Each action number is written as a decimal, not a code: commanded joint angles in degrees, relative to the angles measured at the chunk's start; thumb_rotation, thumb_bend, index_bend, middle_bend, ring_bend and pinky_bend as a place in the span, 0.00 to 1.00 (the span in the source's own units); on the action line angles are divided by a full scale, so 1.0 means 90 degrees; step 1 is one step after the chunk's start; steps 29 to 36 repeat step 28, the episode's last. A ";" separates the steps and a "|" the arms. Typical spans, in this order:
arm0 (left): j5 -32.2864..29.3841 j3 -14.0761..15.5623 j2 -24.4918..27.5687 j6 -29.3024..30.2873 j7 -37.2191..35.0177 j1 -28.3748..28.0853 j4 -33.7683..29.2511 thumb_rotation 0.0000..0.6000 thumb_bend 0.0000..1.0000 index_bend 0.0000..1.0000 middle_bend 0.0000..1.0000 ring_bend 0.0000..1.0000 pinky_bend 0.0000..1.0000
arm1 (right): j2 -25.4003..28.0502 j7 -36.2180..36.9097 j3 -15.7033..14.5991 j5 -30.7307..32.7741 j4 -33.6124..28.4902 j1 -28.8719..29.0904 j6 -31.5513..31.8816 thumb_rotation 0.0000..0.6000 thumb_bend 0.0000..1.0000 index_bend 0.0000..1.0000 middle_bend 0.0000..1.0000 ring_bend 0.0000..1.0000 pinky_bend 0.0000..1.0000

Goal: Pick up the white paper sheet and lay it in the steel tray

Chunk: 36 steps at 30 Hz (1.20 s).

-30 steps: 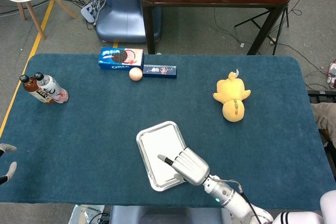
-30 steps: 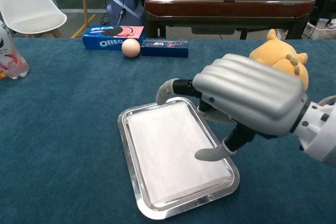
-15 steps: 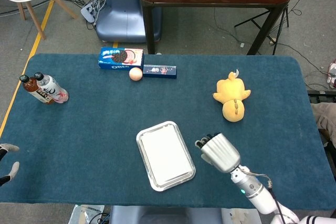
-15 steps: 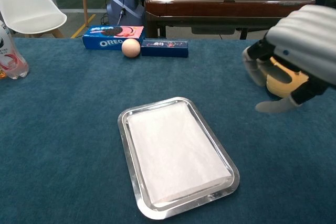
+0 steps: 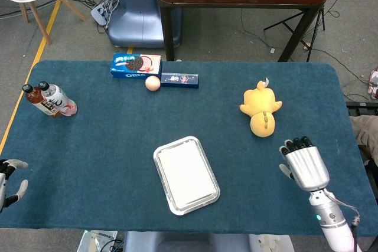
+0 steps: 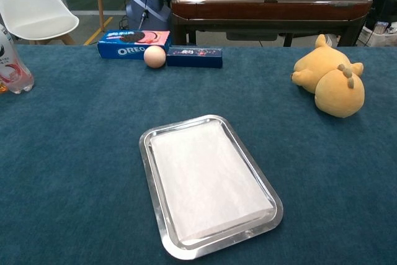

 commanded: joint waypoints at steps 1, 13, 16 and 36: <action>0.0104 0.0013 -0.0094 0.0025 -0.0042 -0.0032 0.0112 1.00 0.36 0.39 0.34 0.24 0.38 | 0.0126 0.0264 0.0070 0.0286 0.0156 -0.0275 0.0209 1.00 0.00 0.64 0.51 0.42 0.38; 0.0083 0.0033 -0.0319 -0.0219 0.0016 -0.0181 0.0366 1.00 0.36 0.39 0.34 0.24 0.39 | 0.0192 0.1564 0.0317 0.0711 0.0888 -0.0843 0.0671 1.00 0.00 0.64 0.50 0.42 0.38; 0.0128 0.0040 -0.0370 -0.0187 0.0019 -0.0188 0.0417 1.00 0.35 0.39 0.34 0.24 0.39 | 0.0168 0.1897 0.0374 0.0785 0.1090 -0.0943 0.0725 1.00 0.00 0.64 0.50 0.42 0.38; 0.0106 0.0042 -0.0458 -0.0377 -0.0051 -0.0314 0.0509 1.00 0.35 0.39 0.34 0.24 0.39 | 0.0298 0.2464 0.0594 0.0996 0.1346 -0.1028 0.0546 1.00 0.00 0.64 0.50 0.42 0.38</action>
